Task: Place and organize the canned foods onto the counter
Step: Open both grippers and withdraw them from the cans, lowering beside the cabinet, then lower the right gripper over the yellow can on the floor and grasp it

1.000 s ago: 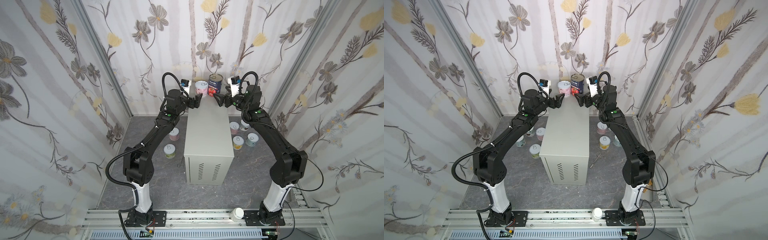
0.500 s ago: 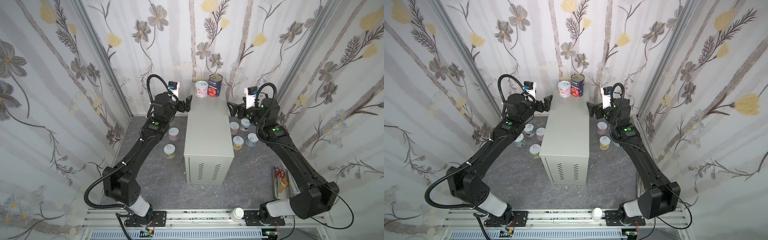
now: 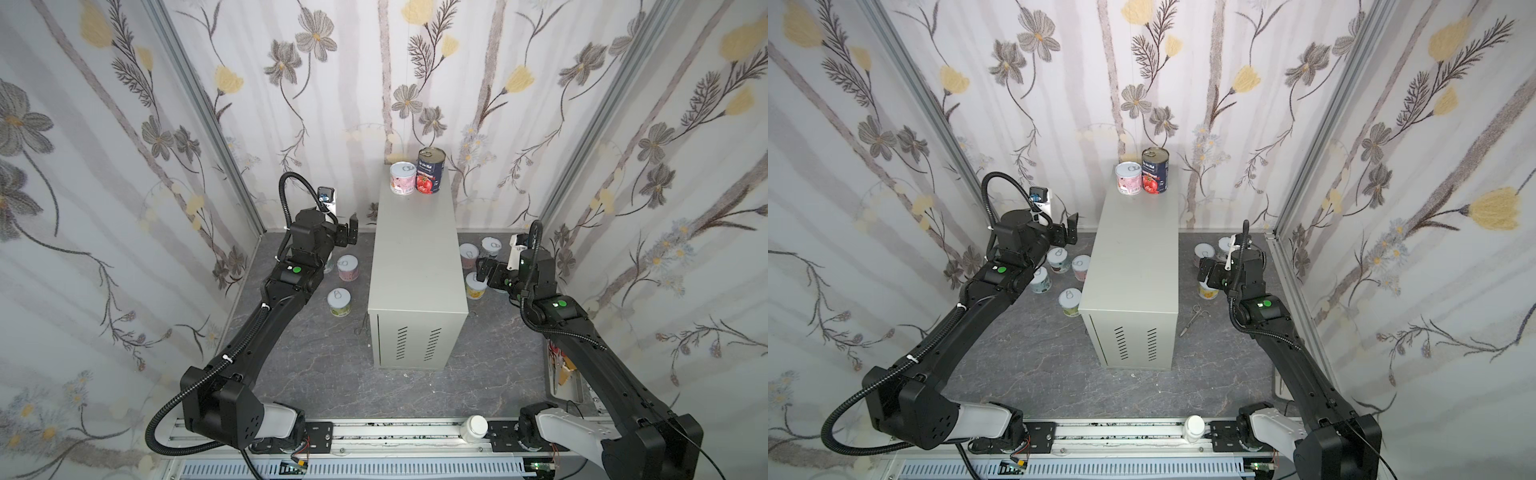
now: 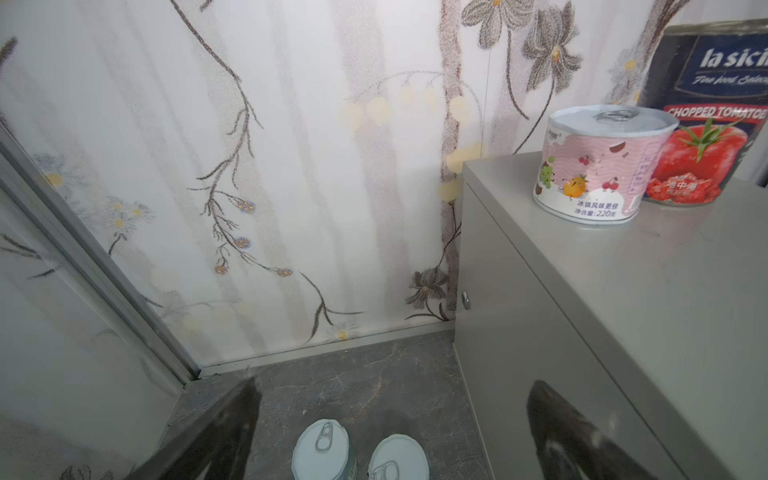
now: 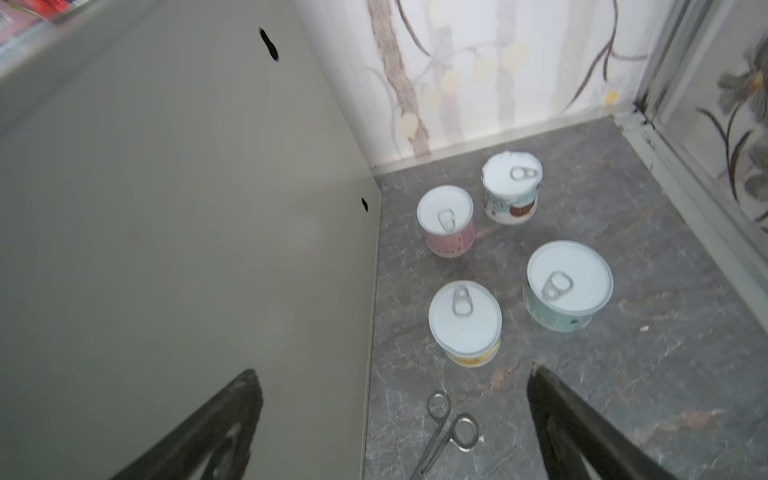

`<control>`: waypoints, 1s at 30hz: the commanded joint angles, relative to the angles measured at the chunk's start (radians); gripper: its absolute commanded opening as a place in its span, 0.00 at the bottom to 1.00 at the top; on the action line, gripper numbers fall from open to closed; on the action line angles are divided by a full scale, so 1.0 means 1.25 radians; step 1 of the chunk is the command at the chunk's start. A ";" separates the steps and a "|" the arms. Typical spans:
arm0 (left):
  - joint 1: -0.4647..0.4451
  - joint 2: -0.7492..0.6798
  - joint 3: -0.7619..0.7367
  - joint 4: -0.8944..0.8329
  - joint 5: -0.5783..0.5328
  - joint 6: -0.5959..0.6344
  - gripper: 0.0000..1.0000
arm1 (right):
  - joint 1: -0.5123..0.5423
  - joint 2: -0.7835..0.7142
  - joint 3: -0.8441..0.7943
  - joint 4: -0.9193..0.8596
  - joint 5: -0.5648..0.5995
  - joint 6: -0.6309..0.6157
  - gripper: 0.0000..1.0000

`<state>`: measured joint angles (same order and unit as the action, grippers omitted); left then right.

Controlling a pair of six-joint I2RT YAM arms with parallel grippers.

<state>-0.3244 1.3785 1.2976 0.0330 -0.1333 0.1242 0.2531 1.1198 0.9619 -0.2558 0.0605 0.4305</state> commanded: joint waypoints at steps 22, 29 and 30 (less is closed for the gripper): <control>0.010 -0.036 -0.121 0.012 -0.032 -0.018 1.00 | -0.054 0.262 0.028 0.003 -0.029 0.145 1.00; 0.020 -0.059 -0.147 -0.004 -0.050 -0.031 1.00 | -0.058 0.374 0.092 0.010 -0.058 0.104 1.00; 0.022 -0.065 -0.152 -0.004 -0.051 -0.033 1.00 | -0.058 0.375 0.099 0.010 -0.059 0.098 1.00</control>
<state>-0.3035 1.3136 1.1194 0.0231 -0.1757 0.1005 0.1818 1.5761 1.0634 -0.2653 0.0059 0.5896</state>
